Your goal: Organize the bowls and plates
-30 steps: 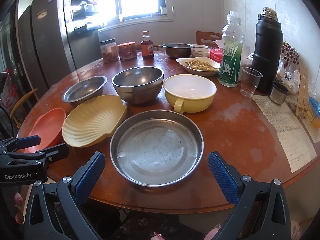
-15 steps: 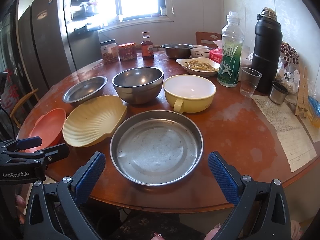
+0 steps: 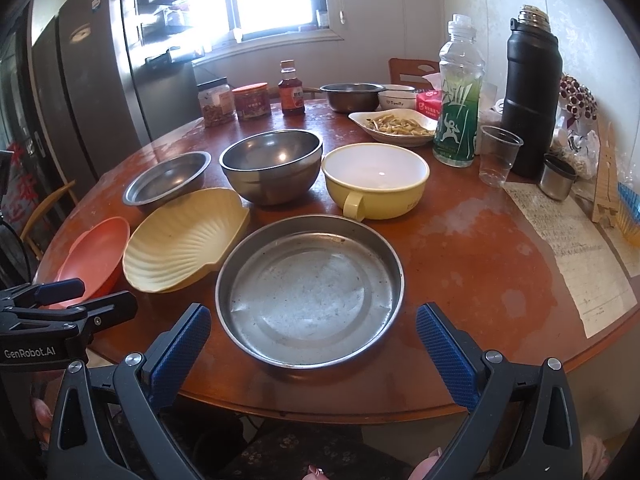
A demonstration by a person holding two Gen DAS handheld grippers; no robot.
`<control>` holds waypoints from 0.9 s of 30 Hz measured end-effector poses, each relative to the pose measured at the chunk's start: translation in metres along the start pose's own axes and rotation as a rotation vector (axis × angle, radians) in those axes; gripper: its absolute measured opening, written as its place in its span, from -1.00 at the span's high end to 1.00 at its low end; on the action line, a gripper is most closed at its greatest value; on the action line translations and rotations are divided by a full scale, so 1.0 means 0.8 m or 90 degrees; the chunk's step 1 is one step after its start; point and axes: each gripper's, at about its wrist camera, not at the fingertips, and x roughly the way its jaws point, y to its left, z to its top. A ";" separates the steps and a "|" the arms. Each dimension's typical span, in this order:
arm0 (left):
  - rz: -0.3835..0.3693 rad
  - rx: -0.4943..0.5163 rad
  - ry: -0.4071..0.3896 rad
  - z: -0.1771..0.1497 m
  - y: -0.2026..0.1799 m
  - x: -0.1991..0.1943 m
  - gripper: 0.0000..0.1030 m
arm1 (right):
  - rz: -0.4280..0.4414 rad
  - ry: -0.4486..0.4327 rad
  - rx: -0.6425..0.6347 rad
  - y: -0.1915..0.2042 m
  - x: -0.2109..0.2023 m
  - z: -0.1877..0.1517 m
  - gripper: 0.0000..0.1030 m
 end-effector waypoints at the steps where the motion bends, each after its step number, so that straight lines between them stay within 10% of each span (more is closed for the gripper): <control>1: -0.002 0.000 0.001 0.000 0.000 0.000 -0.98 | 0.000 0.001 0.000 0.000 0.000 0.000 -0.99; 17: -0.033 -0.020 0.017 0.003 0.001 0.006 -0.96 | 0.006 -0.022 -0.070 -0.001 0.002 0.048 -0.99; 27: -0.115 -0.088 0.056 0.013 -0.002 0.019 -0.59 | 0.137 0.080 -0.112 0.021 0.057 0.114 -0.99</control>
